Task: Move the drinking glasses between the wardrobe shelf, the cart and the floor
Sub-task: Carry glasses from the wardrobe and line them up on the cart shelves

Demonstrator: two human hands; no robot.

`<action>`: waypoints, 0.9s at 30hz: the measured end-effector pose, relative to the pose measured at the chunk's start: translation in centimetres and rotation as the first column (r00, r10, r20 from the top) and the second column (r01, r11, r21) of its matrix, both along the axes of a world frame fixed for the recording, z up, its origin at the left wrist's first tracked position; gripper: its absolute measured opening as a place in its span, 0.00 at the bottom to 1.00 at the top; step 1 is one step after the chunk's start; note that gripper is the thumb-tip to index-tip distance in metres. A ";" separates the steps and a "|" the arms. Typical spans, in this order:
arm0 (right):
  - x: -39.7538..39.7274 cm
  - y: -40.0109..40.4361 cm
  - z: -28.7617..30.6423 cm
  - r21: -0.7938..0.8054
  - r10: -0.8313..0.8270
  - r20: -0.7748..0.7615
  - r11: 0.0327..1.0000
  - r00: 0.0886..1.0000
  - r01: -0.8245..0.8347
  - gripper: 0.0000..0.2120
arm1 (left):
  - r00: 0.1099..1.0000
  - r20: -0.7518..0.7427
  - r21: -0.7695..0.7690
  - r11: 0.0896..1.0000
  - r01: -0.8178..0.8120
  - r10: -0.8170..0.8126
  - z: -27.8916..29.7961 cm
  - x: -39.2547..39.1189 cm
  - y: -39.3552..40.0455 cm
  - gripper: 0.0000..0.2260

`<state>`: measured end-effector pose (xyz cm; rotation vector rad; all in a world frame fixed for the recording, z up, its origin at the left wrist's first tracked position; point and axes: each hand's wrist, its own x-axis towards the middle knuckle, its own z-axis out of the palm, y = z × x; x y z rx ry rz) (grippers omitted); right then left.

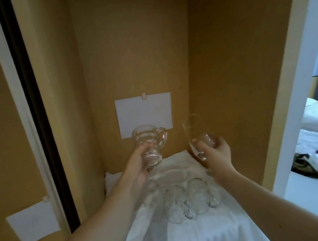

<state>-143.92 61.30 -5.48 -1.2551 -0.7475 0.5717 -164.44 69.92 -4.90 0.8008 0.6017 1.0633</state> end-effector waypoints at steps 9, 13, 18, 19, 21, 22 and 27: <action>2.0 -5.2 -1.1 0.070 -0.228 0.294 0.974 0.928 0.217 0.43 | 0.960 0.026 -0.064 0.958 0.278 -0.277 -1.2 4.8 -3.3 0.21; 3.5 -7.6 -1.3 0.090 -0.298 0.293 0.955 0.908 0.284 0.41 | 0.954 -0.081 0.008 0.957 0.289 -0.287 -0.8 6.9 -4.9 0.26; 7.3 -11.2 -1.8 0.113 -0.328 0.204 0.944 0.922 0.311 0.42 | 0.930 -0.141 0.126 0.926 0.357 -0.340 0.1 11.4 -8.0 0.27; 8.4 -12.4 -1.9 0.127 -0.329 0.173 0.942 0.928 0.311 0.44 | 0.924 -0.134 0.162 0.912 0.376 -0.357 0.1 12.7 -8.8 0.27; 10.6 -14.6 -2.3 0.143 -0.339 0.146 0.937 0.929 0.319 0.46 | 0.909 -0.144 0.242 0.877 0.416 -0.392 0.2 15.1 -10.4 0.25; 11.7 -15.7 -2.5 0.142 -0.349 0.149 0.934 0.925 0.329 0.45 | 0.900 -0.171 0.277 0.857 0.434 -0.401 0.3 16.3 -11.3 0.26; 17.8 -22.8 -3.4 0.119 -0.416 0.169 0.908 0.893 0.401 0.43 | 0.853 -0.276 0.334 0.788 0.518 -0.443 0.0 23.4 -16.9 0.45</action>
